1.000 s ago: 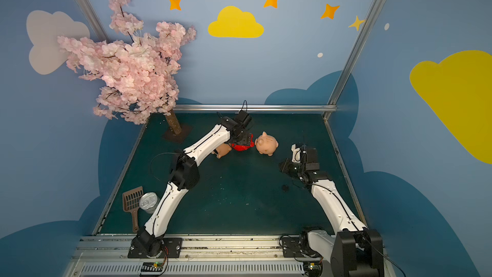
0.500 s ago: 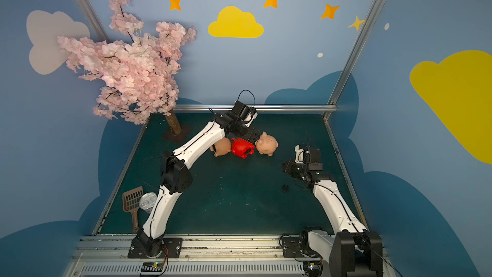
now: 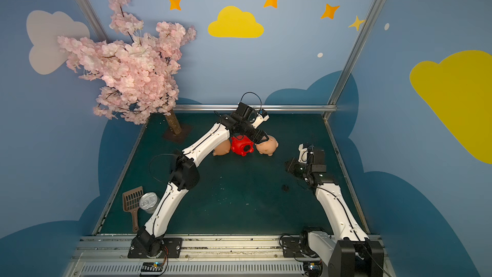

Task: Close piggy banks
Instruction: Adjust the piggy bank at the center of the board.

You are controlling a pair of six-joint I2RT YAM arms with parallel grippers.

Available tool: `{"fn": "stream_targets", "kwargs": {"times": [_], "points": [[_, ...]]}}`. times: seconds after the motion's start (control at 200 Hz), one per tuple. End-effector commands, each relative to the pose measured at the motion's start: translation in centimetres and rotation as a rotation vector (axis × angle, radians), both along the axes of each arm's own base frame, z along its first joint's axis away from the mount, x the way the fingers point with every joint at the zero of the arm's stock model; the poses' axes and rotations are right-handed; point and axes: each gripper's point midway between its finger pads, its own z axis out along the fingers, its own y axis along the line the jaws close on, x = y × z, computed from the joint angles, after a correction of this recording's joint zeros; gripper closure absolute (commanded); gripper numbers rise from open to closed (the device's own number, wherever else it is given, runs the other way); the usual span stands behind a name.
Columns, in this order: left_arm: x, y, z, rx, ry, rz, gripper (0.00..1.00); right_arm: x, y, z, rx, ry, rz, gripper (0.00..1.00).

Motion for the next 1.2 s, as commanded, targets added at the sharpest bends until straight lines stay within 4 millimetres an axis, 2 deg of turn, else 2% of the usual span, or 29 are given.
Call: {"fn": "stream_targets", "kwargs": {"times": [0.0,0.135,0.43,0.596,0.611,0.661,1.196], "points": [[-0.8,-0.4,-0.5,-0.032,0.062,-0.020,0.31,-0.5,0.0,-0.2,0.001,0.007,0.012,0.90],[-1.2,-0.3,-1.6,-0.033,0.107,-0.003,0.36,-0.6,0.1,-0.3,0.009,0.013,0.012,0.89],[-1.7,-0.1,-2.8,-0.029,0.128,0.019,0.34,-0.7,0.2,-0.1,0.017,0.011,0.010,0.90],[-2.1,-0.8,-2.3,-0.048,0.129,0.007,0.35,-0.6,0.2,0.0,0.018,0.006,0.010,0.89],[-2.1,-0.8,-2.3,-0.049,0.130,0.006,0.34,-1.0,0.2,-0.9,0.018,0.028,0.010,0.89],[-2.3,-1.1,-2.1,-0.056,0.129,0.001,0.35,-1.1,0.2,-1.1,0.020,0.035,0.010,0.89],[-4.4,-3.3,-0.1,-0.075,0.079,-0.023,0.35,-1.5,0.3,-1.4,0.027,0.052,0.014,0.89]]}}
